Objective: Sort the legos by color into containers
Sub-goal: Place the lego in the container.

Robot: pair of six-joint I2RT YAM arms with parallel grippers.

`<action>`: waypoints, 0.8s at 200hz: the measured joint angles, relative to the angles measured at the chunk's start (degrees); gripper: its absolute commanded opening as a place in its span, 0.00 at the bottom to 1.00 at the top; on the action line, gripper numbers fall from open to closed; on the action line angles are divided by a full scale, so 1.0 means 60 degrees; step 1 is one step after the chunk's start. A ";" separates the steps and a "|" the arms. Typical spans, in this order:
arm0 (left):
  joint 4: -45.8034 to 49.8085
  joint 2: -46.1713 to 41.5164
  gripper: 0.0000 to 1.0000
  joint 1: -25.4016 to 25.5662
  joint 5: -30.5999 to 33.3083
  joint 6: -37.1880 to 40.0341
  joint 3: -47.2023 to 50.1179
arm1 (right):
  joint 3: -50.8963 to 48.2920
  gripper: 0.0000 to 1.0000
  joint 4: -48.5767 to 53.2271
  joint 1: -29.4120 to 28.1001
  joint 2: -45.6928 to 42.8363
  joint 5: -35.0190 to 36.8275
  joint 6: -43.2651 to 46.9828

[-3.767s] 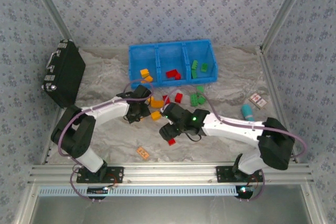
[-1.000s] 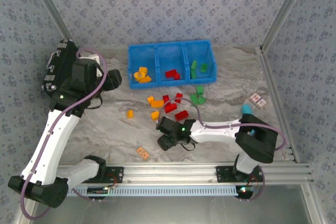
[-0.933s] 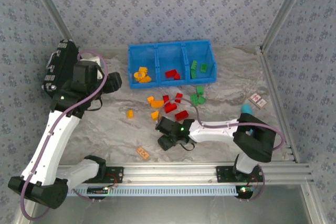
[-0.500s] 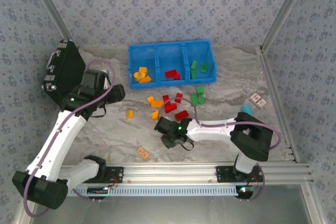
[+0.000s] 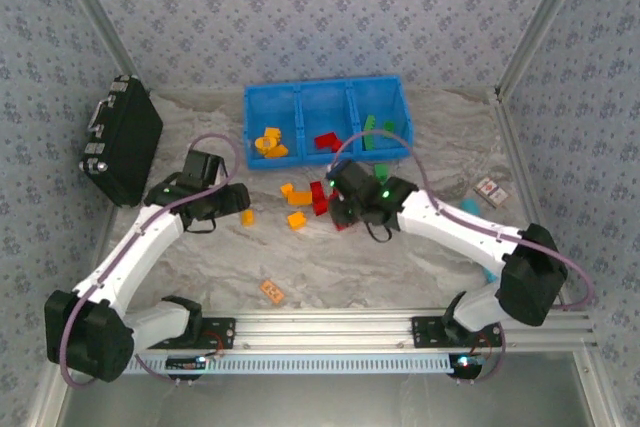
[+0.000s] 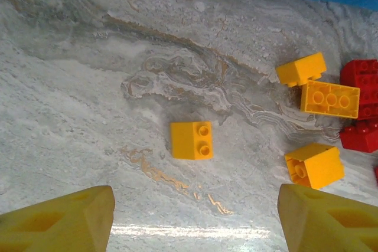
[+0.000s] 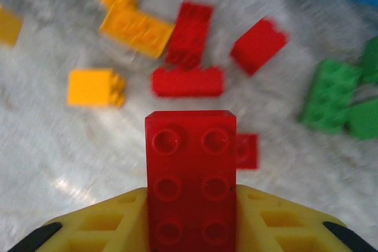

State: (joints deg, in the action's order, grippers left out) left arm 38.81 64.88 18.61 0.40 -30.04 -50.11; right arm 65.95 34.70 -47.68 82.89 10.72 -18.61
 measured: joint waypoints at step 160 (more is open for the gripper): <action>-0.0714 0.0852 0.74 0.0004 -0.0200 0.0000 0.0725 | 0.7257 0.44 -0.1534 0.2539 0.7002 -0.0761 0.2594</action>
State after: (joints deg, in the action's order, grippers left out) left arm 34.52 70.00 18.63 -0.80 -30.04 -45.76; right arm 109.49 25.50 -32.45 124.90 6.15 -3.05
